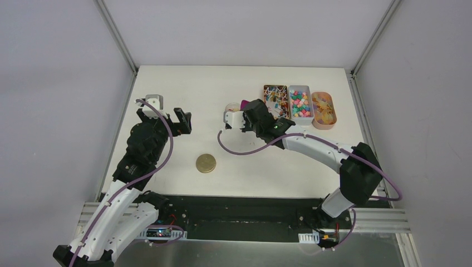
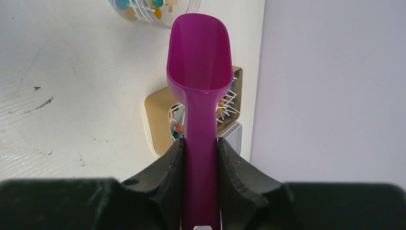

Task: Pack the candies
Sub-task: Place the fake candies in the packing bottle, then scoop the fake candies from the storage box.

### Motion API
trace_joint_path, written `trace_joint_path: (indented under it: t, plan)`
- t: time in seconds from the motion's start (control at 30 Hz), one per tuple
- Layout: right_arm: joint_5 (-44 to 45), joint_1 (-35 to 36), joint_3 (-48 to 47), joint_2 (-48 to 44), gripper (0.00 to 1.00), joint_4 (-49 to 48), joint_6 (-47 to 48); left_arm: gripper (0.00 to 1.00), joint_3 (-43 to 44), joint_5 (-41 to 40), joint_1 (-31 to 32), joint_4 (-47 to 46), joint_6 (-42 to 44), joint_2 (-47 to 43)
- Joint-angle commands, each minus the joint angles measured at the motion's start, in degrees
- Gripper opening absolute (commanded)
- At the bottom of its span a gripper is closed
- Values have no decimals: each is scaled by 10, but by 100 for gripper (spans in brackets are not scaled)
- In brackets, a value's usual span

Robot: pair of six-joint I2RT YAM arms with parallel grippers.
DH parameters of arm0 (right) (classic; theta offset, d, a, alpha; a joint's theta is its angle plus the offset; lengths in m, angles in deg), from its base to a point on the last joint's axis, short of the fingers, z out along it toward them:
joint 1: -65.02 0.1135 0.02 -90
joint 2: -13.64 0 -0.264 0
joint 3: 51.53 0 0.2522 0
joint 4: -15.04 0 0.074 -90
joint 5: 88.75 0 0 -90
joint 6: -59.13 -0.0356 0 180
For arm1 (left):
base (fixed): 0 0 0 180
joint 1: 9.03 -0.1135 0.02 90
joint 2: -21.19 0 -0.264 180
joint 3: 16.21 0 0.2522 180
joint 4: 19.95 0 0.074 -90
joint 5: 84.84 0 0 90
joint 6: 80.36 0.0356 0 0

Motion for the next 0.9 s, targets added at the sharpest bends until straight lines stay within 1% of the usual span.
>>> trace_joint_path:
  t: [0.0, 0.23, 0.43, 0.67, 0.87]
  plan:
    - [17, 3, -19, -31, 0, -14, 4, 99, 1, -14, -3, -5, 10, -6]
    - [22, -1, -7, -57, 0, -15, 2, 99, 1, -13, -3, -5, 11, -7]
    - [18, -31, 2, -92, 0, -4, -16, 99, 0, -13, -3, -5, 11, -9]
    - [14, -111, -9, -136, 0, 40, -98, 99, 0, -6, -3, -5, 12, -8]
    - [13, -182, -38, -128, 0, 116, -165, 99, 0, -1, -3, -5, 12, -8]
